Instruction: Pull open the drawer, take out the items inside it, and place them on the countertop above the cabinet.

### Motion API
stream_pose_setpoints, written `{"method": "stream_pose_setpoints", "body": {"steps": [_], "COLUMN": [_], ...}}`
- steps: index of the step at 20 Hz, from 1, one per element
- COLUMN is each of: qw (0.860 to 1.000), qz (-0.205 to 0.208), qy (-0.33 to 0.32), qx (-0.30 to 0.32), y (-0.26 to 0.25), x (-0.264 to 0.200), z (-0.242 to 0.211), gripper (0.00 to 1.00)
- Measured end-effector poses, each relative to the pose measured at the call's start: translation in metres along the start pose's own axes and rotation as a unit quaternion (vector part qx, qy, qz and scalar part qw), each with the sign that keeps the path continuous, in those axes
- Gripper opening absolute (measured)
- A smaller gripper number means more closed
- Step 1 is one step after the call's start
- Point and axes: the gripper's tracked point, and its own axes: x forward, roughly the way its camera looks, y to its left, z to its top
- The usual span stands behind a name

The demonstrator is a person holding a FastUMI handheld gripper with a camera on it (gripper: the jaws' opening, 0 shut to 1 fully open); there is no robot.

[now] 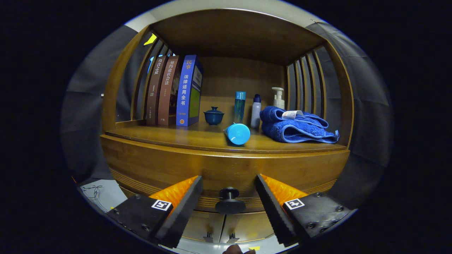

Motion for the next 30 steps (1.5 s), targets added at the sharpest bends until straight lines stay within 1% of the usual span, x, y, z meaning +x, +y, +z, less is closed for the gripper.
{"method": "stream_pose_setpoints", "body": {"steps": [3, 5, 6, 9, 14, 17, 20, 22, 25, 30], "qw": [1.000, 1.000, 1.000, 0.999, 0.997, 0.996, 0.996, 0.995, 0.995, 0.994], "qz": [-0.009, -0.011, -0.012, -0.012, -0.011, -0.008, -0.010, -0.007, -0.016, -0.012], "qy": [-0.009, -0.020, -0.025, -0.041, -0.052, -0.052, -0.053, -0.058, -0.071, -0.077], "qx": [0.000, 0.003, 0.006, 0.016, 0.055, 0.069, 0.076, 0.079, 0.074, 0.073], "y": [-0.006, -0.006, -0.010, -0.011, -0.007, -0.005, -0.007, -0.009, -0.021, -0.021], "x": [-0.003, -0.009, -0.004, -0.020, -0.064, -0.089, -0.114, -0.129, -0.153, -0.193], "z": [0.020, 0.040, 0.051, 0.085, 0.135, 0.155, 0.168, 0.184, 0.213, 0.248], "gripper": [0.98, 0.99, 0.99, 0.99, 0.99, 0.99, 0.99, 0.99, 0.99, 0.99]}}
